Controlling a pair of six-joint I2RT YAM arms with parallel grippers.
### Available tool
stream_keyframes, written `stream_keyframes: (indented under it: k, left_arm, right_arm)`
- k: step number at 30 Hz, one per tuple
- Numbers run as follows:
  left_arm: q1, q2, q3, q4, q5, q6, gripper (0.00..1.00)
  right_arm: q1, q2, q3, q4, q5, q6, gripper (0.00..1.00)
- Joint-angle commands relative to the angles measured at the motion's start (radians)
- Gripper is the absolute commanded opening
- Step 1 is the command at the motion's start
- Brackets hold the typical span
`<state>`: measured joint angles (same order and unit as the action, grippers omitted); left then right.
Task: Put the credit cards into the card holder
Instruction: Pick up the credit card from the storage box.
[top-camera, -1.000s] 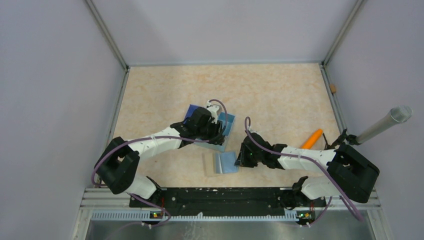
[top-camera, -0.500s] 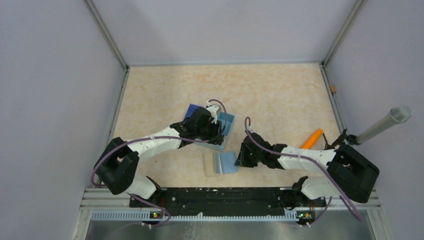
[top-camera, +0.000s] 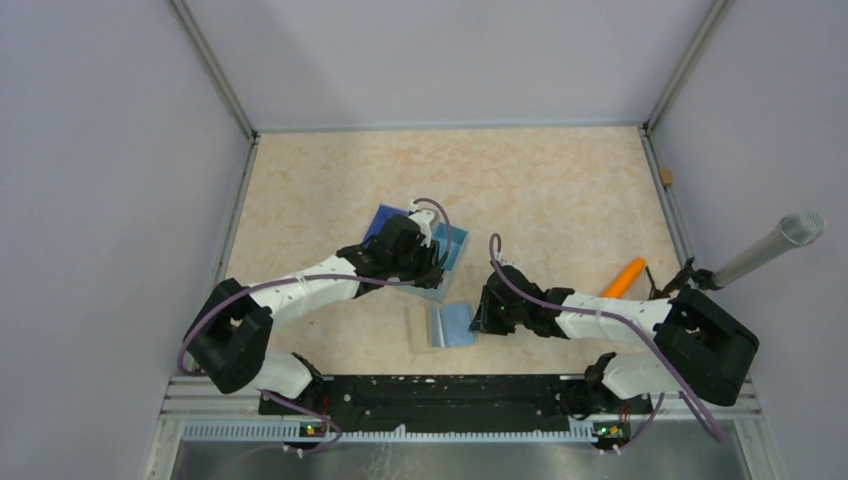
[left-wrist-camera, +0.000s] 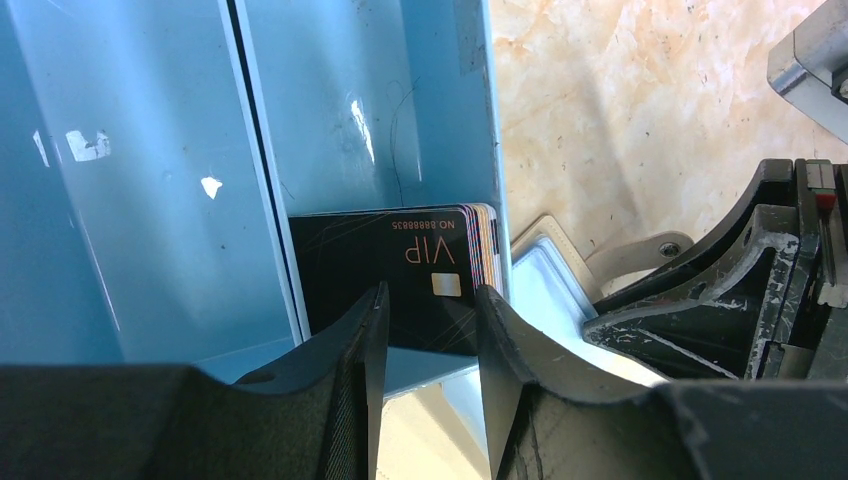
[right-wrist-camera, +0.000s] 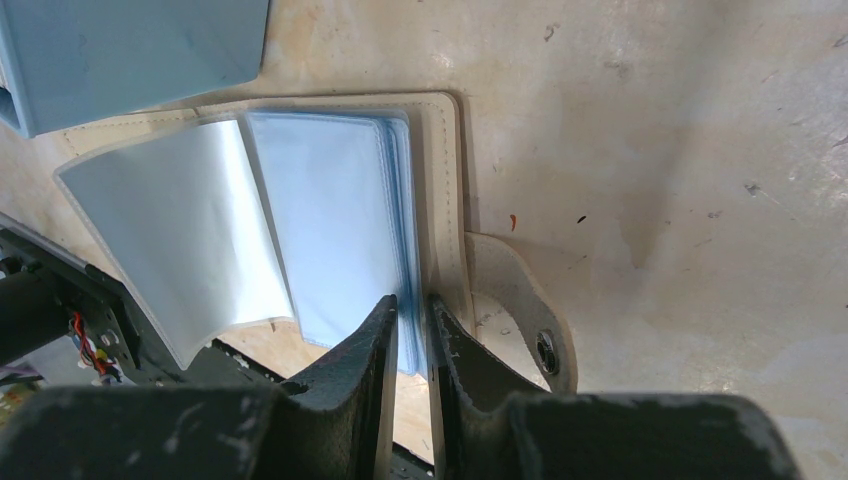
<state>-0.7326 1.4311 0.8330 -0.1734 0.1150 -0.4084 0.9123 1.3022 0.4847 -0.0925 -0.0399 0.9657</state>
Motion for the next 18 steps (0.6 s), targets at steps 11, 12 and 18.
stream_keyframes:
  k: [11, 12, 18]
  left_arm:
    - [0.020, -0.048, -0.024, 0.000, -0.042, 0.024, 0.41]
    - [0.021, -0.050, -0.024, 0.000, -0.044, 0.024, 0.40]
    - [0.021, -0.068, -0.017, -0.009, -0.063, 0.043, 0.38]
  right_arm:
    - [0.006, 0.003, -0.009, -0.023, 0.001, 0.001, 0.16]
    - [0.005, 0.003, -0.009, -0.023, 0.000, 0.002, 0.16]
    - [0.005, 0.004, -0.009, -0.020, 0.001, 0.003, 0.16]
